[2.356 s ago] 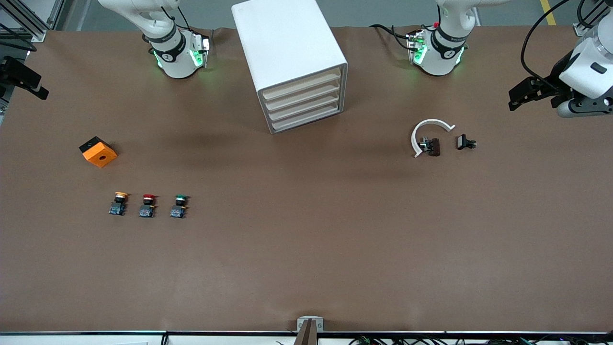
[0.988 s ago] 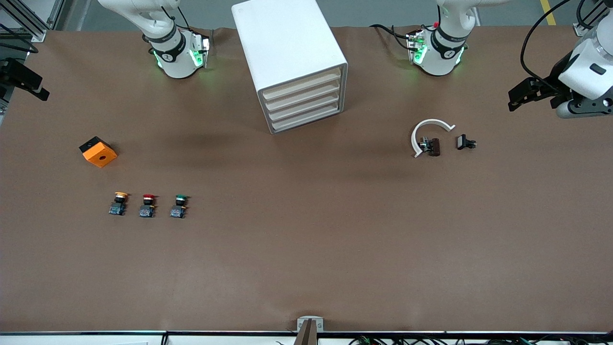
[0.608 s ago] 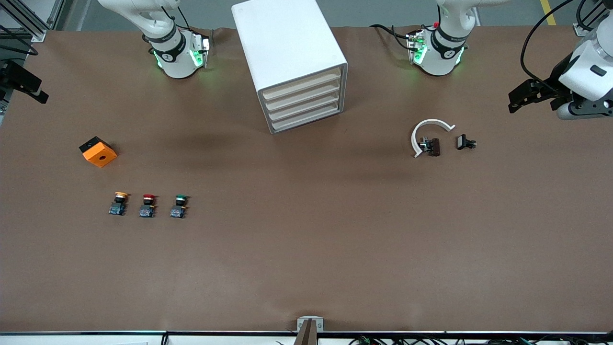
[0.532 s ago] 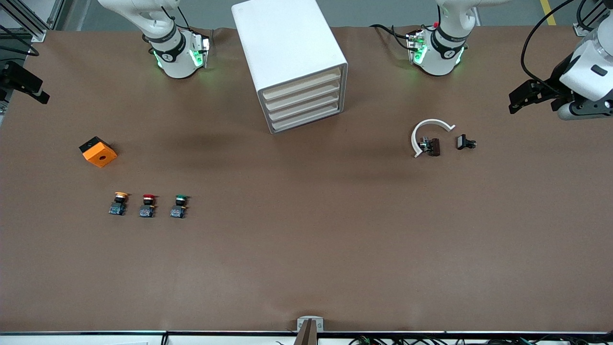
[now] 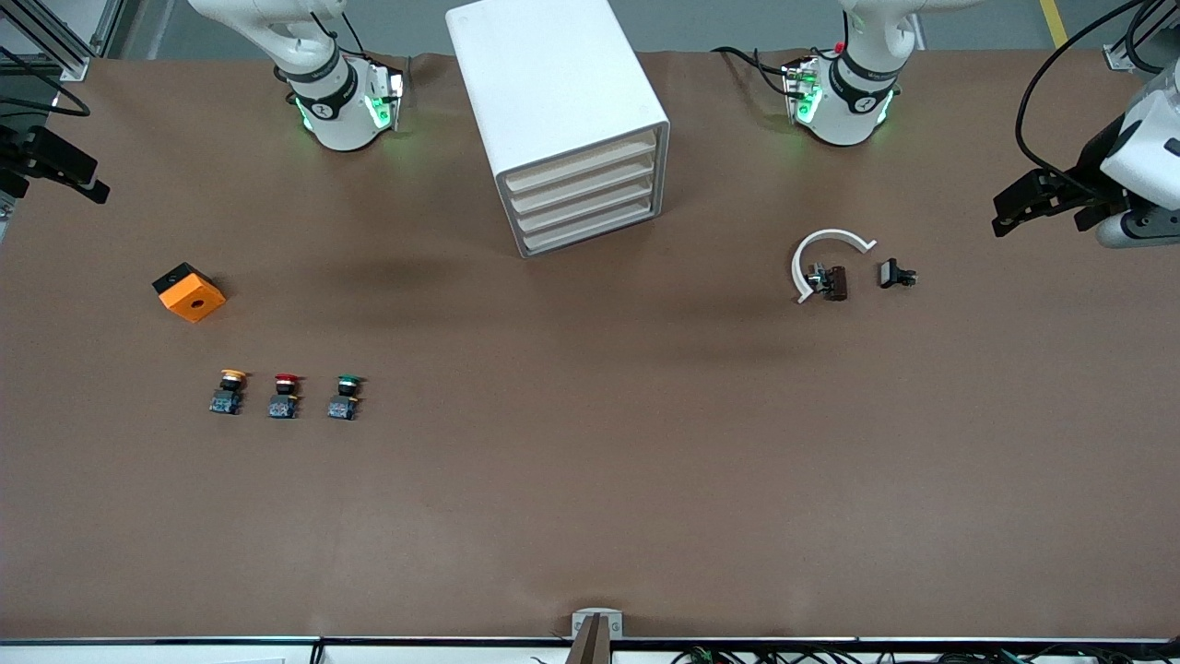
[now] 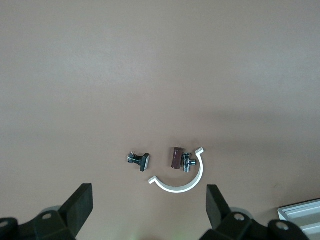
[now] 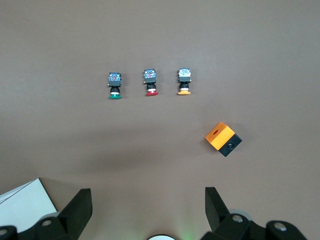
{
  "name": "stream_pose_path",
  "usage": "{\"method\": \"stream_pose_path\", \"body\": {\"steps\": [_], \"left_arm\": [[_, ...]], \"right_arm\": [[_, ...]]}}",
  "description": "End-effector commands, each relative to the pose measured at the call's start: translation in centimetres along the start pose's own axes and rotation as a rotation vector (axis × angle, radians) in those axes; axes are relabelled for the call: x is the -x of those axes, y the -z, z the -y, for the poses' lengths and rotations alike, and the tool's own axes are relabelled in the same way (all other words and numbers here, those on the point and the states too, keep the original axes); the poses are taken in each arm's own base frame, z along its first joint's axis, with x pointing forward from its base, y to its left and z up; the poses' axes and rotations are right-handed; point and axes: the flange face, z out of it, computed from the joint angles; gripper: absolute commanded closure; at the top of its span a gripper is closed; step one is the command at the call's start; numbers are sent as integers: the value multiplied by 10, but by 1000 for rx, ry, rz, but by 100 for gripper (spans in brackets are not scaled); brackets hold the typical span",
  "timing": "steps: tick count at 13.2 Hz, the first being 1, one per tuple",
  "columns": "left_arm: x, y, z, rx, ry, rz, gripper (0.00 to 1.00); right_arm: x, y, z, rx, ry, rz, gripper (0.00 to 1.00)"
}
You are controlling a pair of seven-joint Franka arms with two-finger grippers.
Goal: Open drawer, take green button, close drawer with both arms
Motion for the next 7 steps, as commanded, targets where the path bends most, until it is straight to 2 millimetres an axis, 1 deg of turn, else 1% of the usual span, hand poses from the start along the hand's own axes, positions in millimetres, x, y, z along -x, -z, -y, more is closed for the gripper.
{"method": "stream_pose_path", "body": {"steps": [1, 7], "left_arm": [[-3, 11, 0, -42, -4, -41, 0], [-4, 14, -1, -29, -7, -55, 0]], "right_arm": [[5, 2, 3, 2, -10, -10, 0], [5, 3, 4, 1, -7, -13, 0]]}}
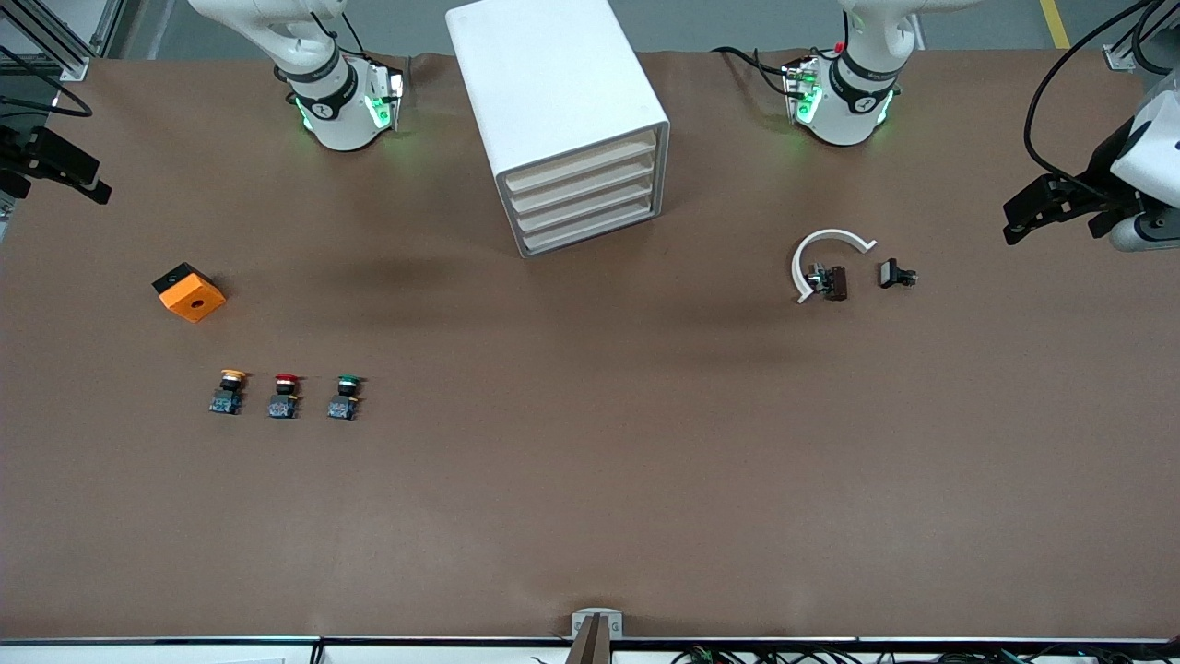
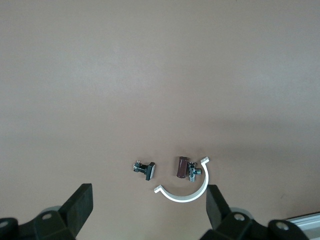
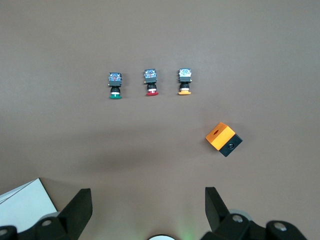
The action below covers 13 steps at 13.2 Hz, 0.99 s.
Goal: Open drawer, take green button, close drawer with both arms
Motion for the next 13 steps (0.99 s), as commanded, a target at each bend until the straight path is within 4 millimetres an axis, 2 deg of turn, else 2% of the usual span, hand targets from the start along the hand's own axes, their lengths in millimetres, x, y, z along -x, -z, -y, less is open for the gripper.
{"method": "stream_pose_path", "body": {"steps": [1, 7, 9, 13], "left_arm": [[1, 10, -2, -4, -4, -20, 0], [0, 10, 2, -4, -9, -18, 0], [-2, 17, 1, -3, -6, -23, 0], [2, 20, 1, -7, -5, 1, 0]], "right_arm": [[5, 3, 2, 1, -10, -12, 0], [5, 3, 3, 0, -9, -14, 0], [5, 3, 16, 0, 17, -14, 0], [6, 3, 19, -7, 22, -13, 0]]}}
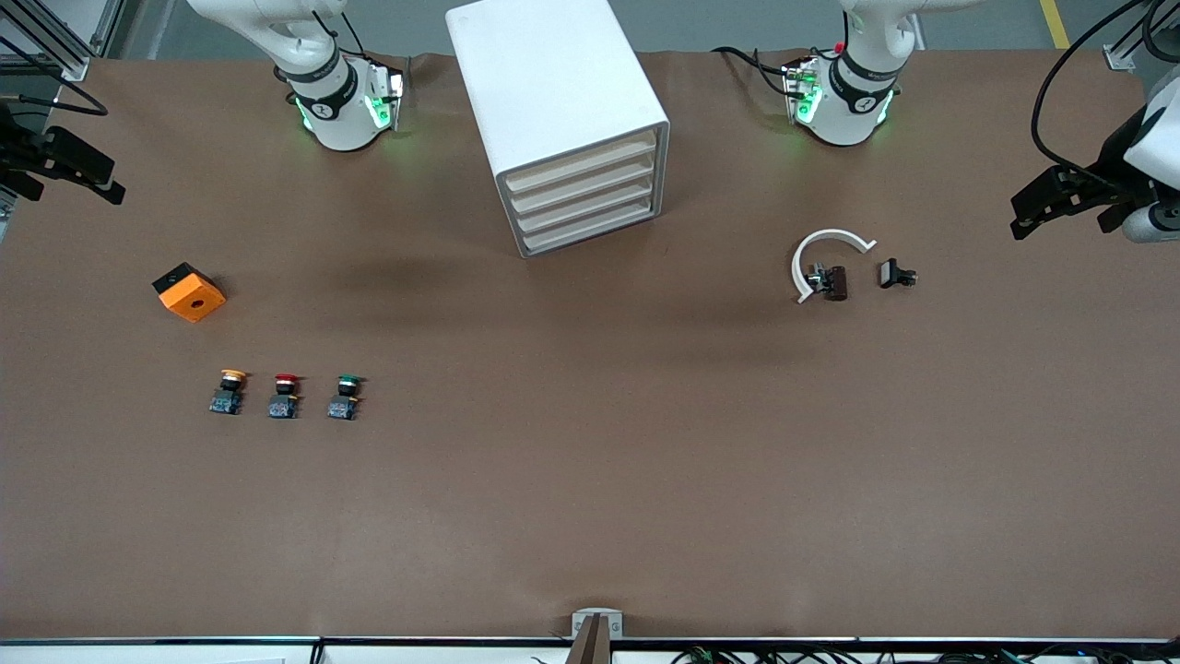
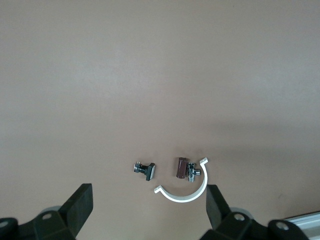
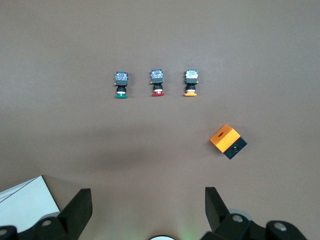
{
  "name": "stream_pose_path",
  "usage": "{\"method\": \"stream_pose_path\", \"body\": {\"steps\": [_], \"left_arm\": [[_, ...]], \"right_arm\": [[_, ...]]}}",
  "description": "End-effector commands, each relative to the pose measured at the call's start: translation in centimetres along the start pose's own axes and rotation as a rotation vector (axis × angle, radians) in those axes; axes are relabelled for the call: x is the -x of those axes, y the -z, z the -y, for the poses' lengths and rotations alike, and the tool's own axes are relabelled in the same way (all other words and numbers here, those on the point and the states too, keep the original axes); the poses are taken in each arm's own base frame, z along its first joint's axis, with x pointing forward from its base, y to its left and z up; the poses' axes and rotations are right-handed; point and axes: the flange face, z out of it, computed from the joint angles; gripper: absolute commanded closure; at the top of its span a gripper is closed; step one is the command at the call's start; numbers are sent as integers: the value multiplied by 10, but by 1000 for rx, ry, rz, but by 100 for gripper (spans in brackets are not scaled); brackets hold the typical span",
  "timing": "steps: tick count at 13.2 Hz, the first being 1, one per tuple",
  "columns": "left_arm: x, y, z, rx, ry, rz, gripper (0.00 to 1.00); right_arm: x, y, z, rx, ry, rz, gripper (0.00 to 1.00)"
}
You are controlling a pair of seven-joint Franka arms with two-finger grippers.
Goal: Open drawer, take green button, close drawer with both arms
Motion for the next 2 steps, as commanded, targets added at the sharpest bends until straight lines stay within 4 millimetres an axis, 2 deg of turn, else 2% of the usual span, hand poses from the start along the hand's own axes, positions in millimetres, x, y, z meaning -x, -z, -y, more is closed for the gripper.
{"method": "stream_pose_path", "body": {"steps": [1, 2], "left_arm": [[0, 5, 0, -7, -7, 12, 0], [1, 4, -2, -8, -11, 17, 0]], "right_arm": [[6, 4, 0, -8, -11, -12, 0], [6, 4, 1, -8, -10, -12, 0]]}}
